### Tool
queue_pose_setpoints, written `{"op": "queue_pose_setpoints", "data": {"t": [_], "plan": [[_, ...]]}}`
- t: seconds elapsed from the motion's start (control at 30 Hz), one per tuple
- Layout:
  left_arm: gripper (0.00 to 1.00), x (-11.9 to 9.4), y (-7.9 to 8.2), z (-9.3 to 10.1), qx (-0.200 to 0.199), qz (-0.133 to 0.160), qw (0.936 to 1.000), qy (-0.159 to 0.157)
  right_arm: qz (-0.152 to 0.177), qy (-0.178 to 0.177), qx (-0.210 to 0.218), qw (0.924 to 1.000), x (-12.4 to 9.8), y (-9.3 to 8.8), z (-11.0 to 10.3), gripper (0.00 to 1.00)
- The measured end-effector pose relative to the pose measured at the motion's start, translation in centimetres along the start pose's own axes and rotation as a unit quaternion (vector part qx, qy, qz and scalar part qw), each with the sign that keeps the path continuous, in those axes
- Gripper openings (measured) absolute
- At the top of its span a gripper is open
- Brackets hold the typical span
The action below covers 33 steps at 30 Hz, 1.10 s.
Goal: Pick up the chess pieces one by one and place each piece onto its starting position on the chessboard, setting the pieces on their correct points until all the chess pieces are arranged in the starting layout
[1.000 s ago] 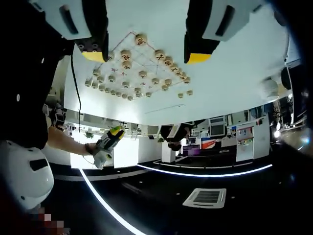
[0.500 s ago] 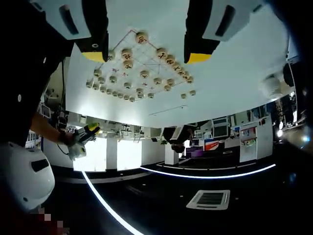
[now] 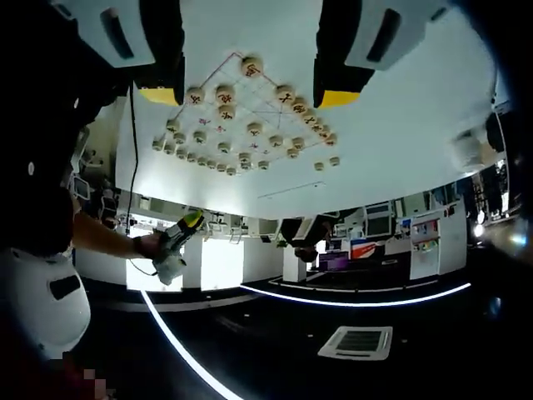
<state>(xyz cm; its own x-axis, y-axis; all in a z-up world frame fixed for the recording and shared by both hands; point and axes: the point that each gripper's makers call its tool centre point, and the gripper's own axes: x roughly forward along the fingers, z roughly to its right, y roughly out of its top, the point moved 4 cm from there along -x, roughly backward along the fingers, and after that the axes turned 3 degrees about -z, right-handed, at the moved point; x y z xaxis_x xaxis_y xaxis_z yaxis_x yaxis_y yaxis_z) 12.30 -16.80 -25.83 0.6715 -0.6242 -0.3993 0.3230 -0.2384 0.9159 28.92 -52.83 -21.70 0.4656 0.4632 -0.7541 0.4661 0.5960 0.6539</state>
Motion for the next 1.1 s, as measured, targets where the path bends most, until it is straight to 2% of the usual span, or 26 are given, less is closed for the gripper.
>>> {"op": "queue_pose_setpoints", "data": {"t": [0.13,0.3,0.4,0.47,0.57,0.63,0.83,1.0,1.1], "plan": [[0.63,-0.4,-0.1,0.3,0.006,-0.001,1.0000,-0.004,-0.028,0.007,0.037,0.9989,2.5,1.1,1.4,0.19],[0.63,-0.6,-0.1,0.3,0.007,-0.001,1.0000,-0.003,-0.071,0.012,0.096,0.9928,5.4,1.8,2.4,0.19],[0.63,-0.6,-0.2,0.4,0.007,-0.001,1.0000,-0.004,-0.102,0.012,0.112,0.9884,6.7,1.5,3.0,0.19],[0.63,-0.6,-0.3,0.6,0.008,0.000,0.9999,-0.009,-0.153,0.025,0.110,0.9819,8.2,0.6,2.6,0.19],[0.63,-0.7,-0.3,1.0,0.012,0.004,0.9998,-0.018,-0.188,0.003,0.101,0.9768,9.5,-0.3,3.2,0.19],[0.63,-0.9,-0.3,1.2,0.009,0.009,0.9997,-0.021,-0.205,0.002,0.112,0.9724,10.4,-0.7,3.3,0.19],[0.63,-1.3,-1.1,1.5,0.010,0.005,0.9996,-0.025,-0.220,-0.010,0.130,0.9667,12.4,-0.8,4.1,0.19],[0.63,-2.0,-1.4,1.0,0.005,0.008,0.9998,-0.017,-0.225,-0.018,0.138,0.9644,12.7,-0.8,4.9,0.19],[0.63,-2.1,-1.6,0.8,0.003,0.008,0.9999,-0.013,-0.233,-0.017,0.136,0.9628,12.8,-1.0,4.4,0.19]]}}
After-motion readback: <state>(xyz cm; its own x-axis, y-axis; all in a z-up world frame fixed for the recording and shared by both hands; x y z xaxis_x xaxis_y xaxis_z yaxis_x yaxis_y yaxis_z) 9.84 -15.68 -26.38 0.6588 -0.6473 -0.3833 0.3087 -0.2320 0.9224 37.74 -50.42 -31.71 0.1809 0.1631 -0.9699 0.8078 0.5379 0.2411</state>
